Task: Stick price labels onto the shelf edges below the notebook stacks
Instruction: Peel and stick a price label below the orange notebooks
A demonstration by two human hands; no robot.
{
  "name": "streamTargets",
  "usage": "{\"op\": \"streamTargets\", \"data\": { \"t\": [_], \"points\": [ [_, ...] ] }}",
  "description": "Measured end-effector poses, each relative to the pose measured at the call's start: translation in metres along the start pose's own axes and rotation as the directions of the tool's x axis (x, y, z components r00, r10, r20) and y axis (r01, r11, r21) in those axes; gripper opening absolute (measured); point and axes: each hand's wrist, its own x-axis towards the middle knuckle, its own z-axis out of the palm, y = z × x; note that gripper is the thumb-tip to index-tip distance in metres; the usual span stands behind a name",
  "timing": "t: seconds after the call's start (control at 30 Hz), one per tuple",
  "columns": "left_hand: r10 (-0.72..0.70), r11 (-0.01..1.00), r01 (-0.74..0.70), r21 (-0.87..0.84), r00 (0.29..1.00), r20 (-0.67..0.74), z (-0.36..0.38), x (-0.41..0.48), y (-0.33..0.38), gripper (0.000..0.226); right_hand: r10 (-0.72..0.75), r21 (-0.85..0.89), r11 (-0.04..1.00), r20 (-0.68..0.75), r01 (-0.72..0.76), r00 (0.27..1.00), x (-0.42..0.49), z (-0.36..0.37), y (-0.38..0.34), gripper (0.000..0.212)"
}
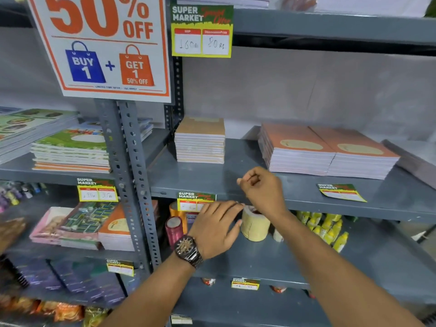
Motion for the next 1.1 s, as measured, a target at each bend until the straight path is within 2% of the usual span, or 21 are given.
{"op": "streamTargets", "data": {
  "t": [0.17, 0.27, 0.33, 0.4, 0.47, 0.6, 0.7, 0.8, 0.87, 0.93, 1.1],
  "points": [
    [-0.001, 0.998, 0.001, -0.059, 1.0, 0.002, 0.018, 0.068, 0.042, 0.019, 0.042, -0.079, 0.995, -0.172, -0.056, 0.984, 0.024, -0.083, 0.04, 0.013],
    [-0.111, 0.975, 0.12, -0.186, 0.992, 0.059, 0.032, 0.109, 0.067, 0.017, 0.094, -0.14, 0.981, -0.255, -0.133, 0.962, 0.036, -0.141, 0.071, 0.013],
    [-0.221, 0.905, 0.258, -0.337, 0.964, 0.146, 0.044, 0.134, 0.082, 0.022, 0.122, -0.251, 0.95, -0.25, -0.186, 0.96, 0.043, -0.179, 0.093, 0.01],
    [-0.279, 0.842, 0.364, -0.398, 0.926, 0.255, 0.059, 0.158, 0.097, 0.03, 0.185, -0.314, 0.919, -0.192, -0.239, 0.964, 0.049, -0.213, 0.113, 0.007],
    [-0.317, 0.822, 0.443, -0.358, 0.878, 0.357, 0.077, 0.179, 0.109, 0.037, 0.263, -0.343, 0.895, -0.106, -0.284, 0.959, 0.055, -0.236, 0.132, 0.006],
    [-0.402, 0.773, 0.578, -0.261, 0.765, 0.503, 0.109, 0.211, 0.126, 0.05, 0.264, -0.436, 0.877, 0.085, -0.203, 0.961, 0.07, -0.258, 0.157, 0.031],
    [-0.404, 0.774, 0.587, -0.237, 0.747, 0.528, 0.126, 0.223, 0.138, 0.06, 0.254, -0.426, 0.892, 0.195, -0.151, 0.947, 0.083, -0.261, 0.158, 0.043],
    [-0.388, 0.827, 0.541, -0.15, 0.744, 0.544, 0.138, 0.232, 0.148, 0.067, 0.272, -0.381, 0.913, 0.3, -0.147, 0.914, 0.096, -0.259, 0.157, 0.047],
    [-0.365, 0.83, 0.533, -0.168, 0.745, 0.559, 0.138, 0.235, 0.15, 0.063, 0.277, -0.35, 0.925, 0.351, -0.149, 0.894, 0.1, -0.254, 0.153, 0.043],
    [-0.347, 0.799, 0.553, -0.237, 0.746, 0.569, 0.138, 0.241, 0.153, 0.051, 0.265, -0.305, 0.941, 0.399, -0.146, 0.878, 0.105, -0.253, 0.155, 0.029],
    [-0.3, 0.629, 0.6, -0.494, 0.773, 0.558, 0.127, 0.243, 0.15, 0.019, 0.246, -0.008, 0.962, 0.469, -0.274, 0.848, 0.101, -0.256, 0.156, 0.017]
  ]
}}
